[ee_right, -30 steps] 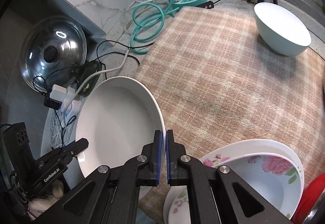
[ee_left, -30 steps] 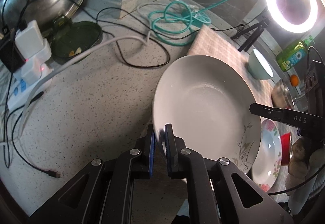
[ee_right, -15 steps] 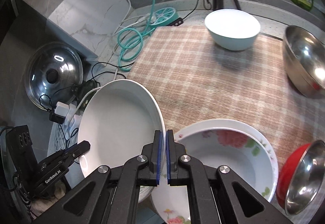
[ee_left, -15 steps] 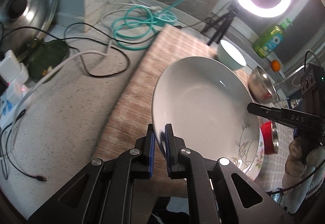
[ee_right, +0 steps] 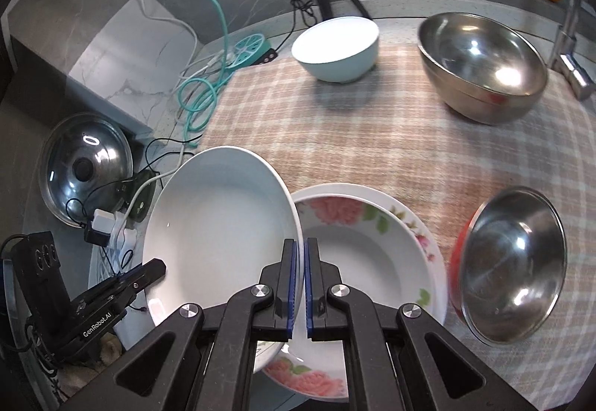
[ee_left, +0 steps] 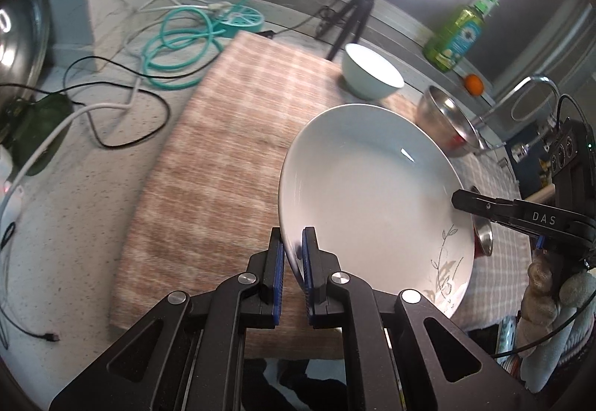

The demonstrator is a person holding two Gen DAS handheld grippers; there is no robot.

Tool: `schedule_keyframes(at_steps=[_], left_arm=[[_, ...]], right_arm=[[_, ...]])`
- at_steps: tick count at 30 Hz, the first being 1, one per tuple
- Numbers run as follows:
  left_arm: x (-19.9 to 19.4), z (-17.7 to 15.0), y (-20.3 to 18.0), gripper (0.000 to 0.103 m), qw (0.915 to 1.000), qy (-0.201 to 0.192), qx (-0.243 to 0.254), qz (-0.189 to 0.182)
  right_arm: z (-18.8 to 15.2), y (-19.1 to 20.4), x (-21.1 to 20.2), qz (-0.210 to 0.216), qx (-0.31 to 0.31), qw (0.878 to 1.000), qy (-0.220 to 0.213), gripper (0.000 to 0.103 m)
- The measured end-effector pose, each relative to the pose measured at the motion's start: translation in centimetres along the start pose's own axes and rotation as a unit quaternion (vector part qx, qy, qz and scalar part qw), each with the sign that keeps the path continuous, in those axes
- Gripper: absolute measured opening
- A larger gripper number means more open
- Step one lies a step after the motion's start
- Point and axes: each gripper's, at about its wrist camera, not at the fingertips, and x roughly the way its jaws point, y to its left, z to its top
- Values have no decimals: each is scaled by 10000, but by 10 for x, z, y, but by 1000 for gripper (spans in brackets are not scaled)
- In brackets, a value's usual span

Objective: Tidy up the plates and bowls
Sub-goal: 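Lift the white twig-patterned plate and carry it over the floral plate stack with both grippers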

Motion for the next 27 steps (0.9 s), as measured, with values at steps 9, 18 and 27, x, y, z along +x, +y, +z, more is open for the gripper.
schedule_keyframes(at_steps=[9, 18, 27], left_arm=[[8, -1, -19, 7, 9995, 130, 266, -124], [21, -1, -33, 7, 9983, 278, 453, -224], [35, -2, -44, 7, 9966, 433, 631, -310]], right_arm=[[-14, -22, -15, -100, 281, 9995, -119, 4], [-25, -42, -20, -197, 553, 9981, -166, 4], [-33, -62, -23, -287, 788, 9963, -189, 4]])
